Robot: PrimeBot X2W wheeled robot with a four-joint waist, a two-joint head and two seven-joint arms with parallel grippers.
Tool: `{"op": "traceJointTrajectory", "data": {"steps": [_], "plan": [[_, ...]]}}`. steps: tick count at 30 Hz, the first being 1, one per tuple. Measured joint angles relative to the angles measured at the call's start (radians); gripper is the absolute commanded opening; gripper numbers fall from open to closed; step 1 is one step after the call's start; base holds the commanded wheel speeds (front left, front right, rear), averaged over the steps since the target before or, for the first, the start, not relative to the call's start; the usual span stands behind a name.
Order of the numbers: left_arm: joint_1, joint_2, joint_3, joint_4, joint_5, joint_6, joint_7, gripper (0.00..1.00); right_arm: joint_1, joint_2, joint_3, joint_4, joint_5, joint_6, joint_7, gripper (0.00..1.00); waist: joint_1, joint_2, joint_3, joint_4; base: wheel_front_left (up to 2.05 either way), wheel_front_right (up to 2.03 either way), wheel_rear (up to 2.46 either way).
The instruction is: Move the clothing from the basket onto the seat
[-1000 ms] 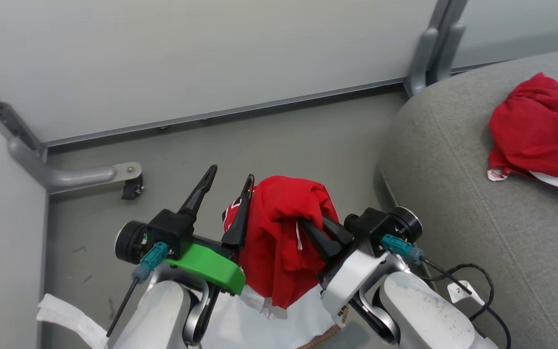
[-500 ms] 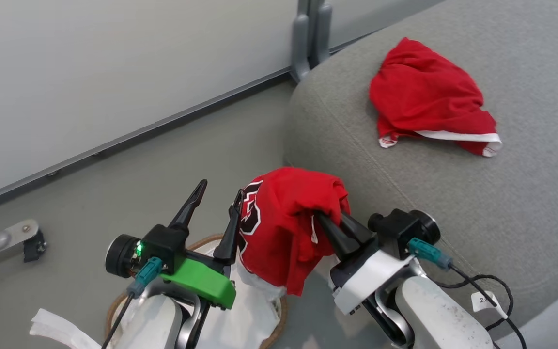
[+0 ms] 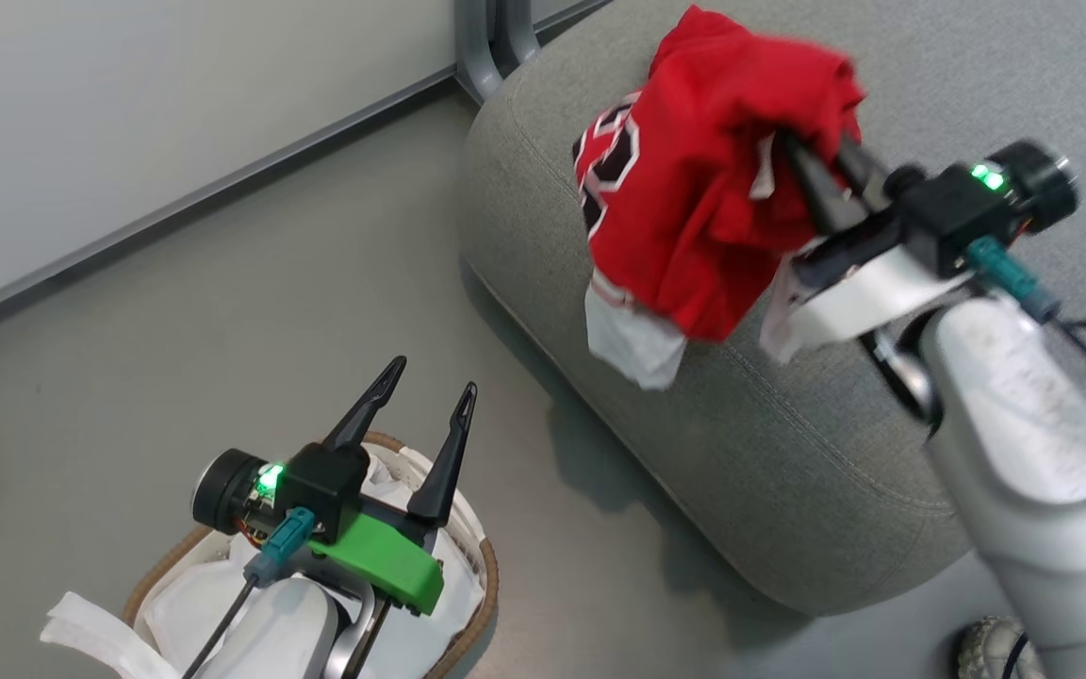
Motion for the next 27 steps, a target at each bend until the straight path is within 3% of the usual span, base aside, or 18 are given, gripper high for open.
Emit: {"op": "traceJointTrajectory", "data": {"steps": [5,10,15,19,23,27], "plan": [[-0.007,0.042,-0.041,-0.025,-0.008,0.000,0.000,1.00,-0.156,-0.118,-0.099,0.073,-0.061,0.000,0.004,0.00,0.0000,0.0000,0.061,0.010,0.00,0.00,0.00],[-0.042,0.093,-0.078,-0.056,-0.018,0.000,0.000,1.00,-0.273,-0.215,-0.261,0.149,-0.110,0.000,0.045,0.00,0.0000,0.0000,0.126,0.045,0.00,0.00,0.00],[-0.062,0.139,-0.093,-0.080,-0.032,0.000,0.000,1.00,-0.349,-0.239,-0.438,0.227,-0.121,0.000,0.090,0.00,0.0001,0.0000,0.199,0.085,0.00,0.00,0.00],[-0.078,0.173,-0.111,-0.103,-0.035,0.000,0.000,1.00,-0.374,-0.253,-0.521,0.263,-0.188,0.000,0.114,0.00,0.0001,0.0000,0.258,0.117,0.00,0.00,0.00],[-0.098,0.199,-0.118,-0.126,-0.037,0.000,0.000,1.00,-0.368,-0.239,-0.640,0.286,-0.272,0.000,0.131,0.00,0.0001,0.0000,0.316,0.145,0.00,0.00,0.00],[-0.120,0.217,-0.119,-0.152,-0.037,0.000,0.000,1.00,-0.320,-0.185,-0.756,0.294,-0.341,0.000,0.132,0.00,0.0001,0.0000,0.376,0.169,0.00,0.00,0.00]]}}
